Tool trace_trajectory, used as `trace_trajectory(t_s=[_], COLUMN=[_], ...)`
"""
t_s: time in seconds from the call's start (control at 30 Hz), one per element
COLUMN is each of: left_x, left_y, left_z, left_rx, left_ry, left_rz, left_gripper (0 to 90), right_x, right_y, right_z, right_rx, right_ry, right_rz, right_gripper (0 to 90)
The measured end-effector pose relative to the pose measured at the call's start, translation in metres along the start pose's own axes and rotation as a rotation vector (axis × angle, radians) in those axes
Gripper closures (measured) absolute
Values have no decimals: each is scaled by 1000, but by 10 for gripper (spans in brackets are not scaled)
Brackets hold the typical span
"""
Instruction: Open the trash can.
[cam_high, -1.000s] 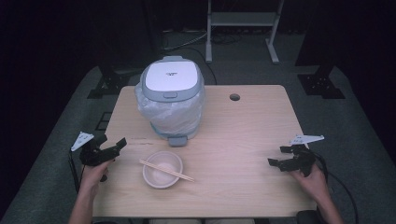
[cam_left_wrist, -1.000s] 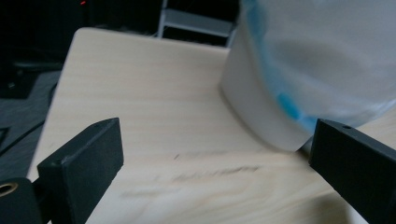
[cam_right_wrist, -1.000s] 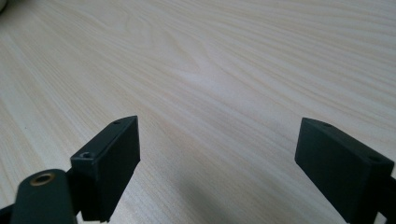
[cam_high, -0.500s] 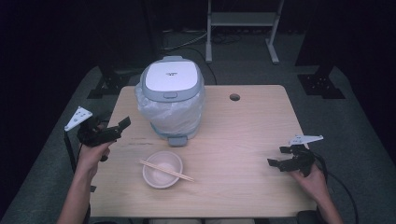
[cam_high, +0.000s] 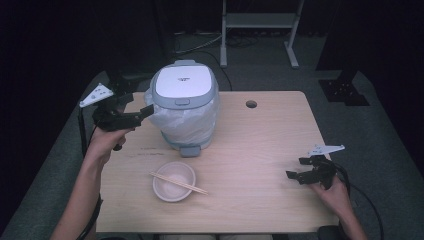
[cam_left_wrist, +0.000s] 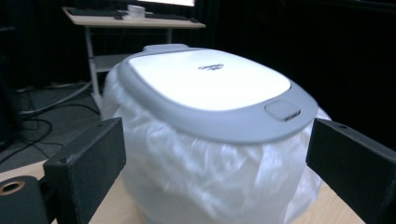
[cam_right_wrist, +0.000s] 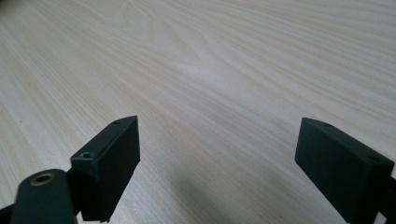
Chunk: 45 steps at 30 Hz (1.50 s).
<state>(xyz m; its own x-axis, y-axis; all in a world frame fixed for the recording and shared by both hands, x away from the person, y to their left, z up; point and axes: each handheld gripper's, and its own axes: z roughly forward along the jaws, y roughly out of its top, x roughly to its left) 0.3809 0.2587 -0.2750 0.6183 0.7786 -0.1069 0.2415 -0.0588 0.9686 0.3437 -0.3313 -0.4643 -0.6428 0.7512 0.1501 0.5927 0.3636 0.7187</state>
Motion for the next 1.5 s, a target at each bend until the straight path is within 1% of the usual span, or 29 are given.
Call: trace_trajectory(t_s=[0.03, 0.07, 0.1, 0.2, 0.33, 0.37, 0.5, 0.53, 0.57, 0.63, 0.7, 0.73, 0.77, 0.8, 0.83, 0.87, 0.9, 0.93, 0.97, 1.0, 1.03, 1.07, 1.17, 1.2, 1.27, 1.4, 1.5], left_x=[1, 2, 2, 5, 7, 7, 9, 10, 10, 12, 15, 18, 18, 22, 22, 25, 29, 30, 30, 33, 33, 35, 37, 37, 36, 37, 37], left_y=[3, 7, 7, 14, 19, 19, 19, 18, 18, 18, 18, 18, 18, 17, 17, 16, 15, 14, 14, 13, 13, 12, 13, 13, 14, 15, 14], left_z=[3, 9, 9, 18, 32, 32, 43, 48, 48, 53, 57, 61, 61, 64, 64, 67, 68, 69, 69, 72, 72, 74, 77, 80, 81, 82, 82], left_rx=[3, 7, 7, 21, 52, 52, 79, 89, 89, 98, 109, 113, 113, 125, 125, 124, 121, 123, 123, 131, 131, 130, 134, 142, 147, 153, 155], left_ry=[-6, -15, -15, -12, -14, -14, -9, -2, -2, 10, 24, 33, 33, 35, 35, 22, -7, -19, -19, -18, -18, -29, -35, -47, -40, -41, -44], left_rz=[-5, -19, -19, -36, -46, -46, -45, -49, -49, -56, -64, -78, -78, -94, -94, -112, -137, -147, -147, -160, -160, -178, -192, -207, -214, -212, -219], left_gripper=[41, 41, 41, 41, 41, 41, 41, 41, 41, 41, 41, 41, 41, 41, 41, 41, 42, 47, 48, 48, 48, 48, 49, 51, 52, 52, 52], right_x=[0, 0, 0, -1, 0, 0, 0, 0, 0, 0, 0, 0, 0, 0, 0, 0, 0, 0, 0, 0, 0, 0, 1, 1, 1, 1, 2], right_y=[0, 0, 0, -1, -1, -1, -1, -1, -1, -2, -2, -2, -2, -2, -2, -3, -3, -3, -3, -3, -3, -4, -4, -4, -4, -5, -5], right_z=[0, 0, 0, 0, 0, 0, 0, 0, 0, 0, 0, 0, 0, 0, 0, 1, 1, 1, 1, 1, 1, 1, 1, 1, 1, 1, 1], right_rx=[1, 2, 2, 3, 6, 6, 10, 9, 9, 8, 10, 9, 9, 13, 13, 15, 14, 14, 14, 17, 17, 18, 21, 24, 26, 28, 33], right_ry=[0, 0, 0, 1, 4, 4, 7, 6, 6, 6, 8, 9, 8, 8, 8, 9, 9, 10, 10, 10, 10, 11, 11, 12, 12, 14, 15], right_rz=[2, 3, 3, 5, 8, 8, 7, 4, 4, 1, 1, 0, 0, 0, 0, -1, -2, 0, 0, 0, 0, 1, 2, 1, 1, -1, 2], right_gripper=[128, 128, 128, 128, 128, 128, 128, 128, 128, 128, 128, 128, 128, 128, 128, 128, 128, 128, 128, 128, 128, 128, 128, 129, 129, 129, 129])
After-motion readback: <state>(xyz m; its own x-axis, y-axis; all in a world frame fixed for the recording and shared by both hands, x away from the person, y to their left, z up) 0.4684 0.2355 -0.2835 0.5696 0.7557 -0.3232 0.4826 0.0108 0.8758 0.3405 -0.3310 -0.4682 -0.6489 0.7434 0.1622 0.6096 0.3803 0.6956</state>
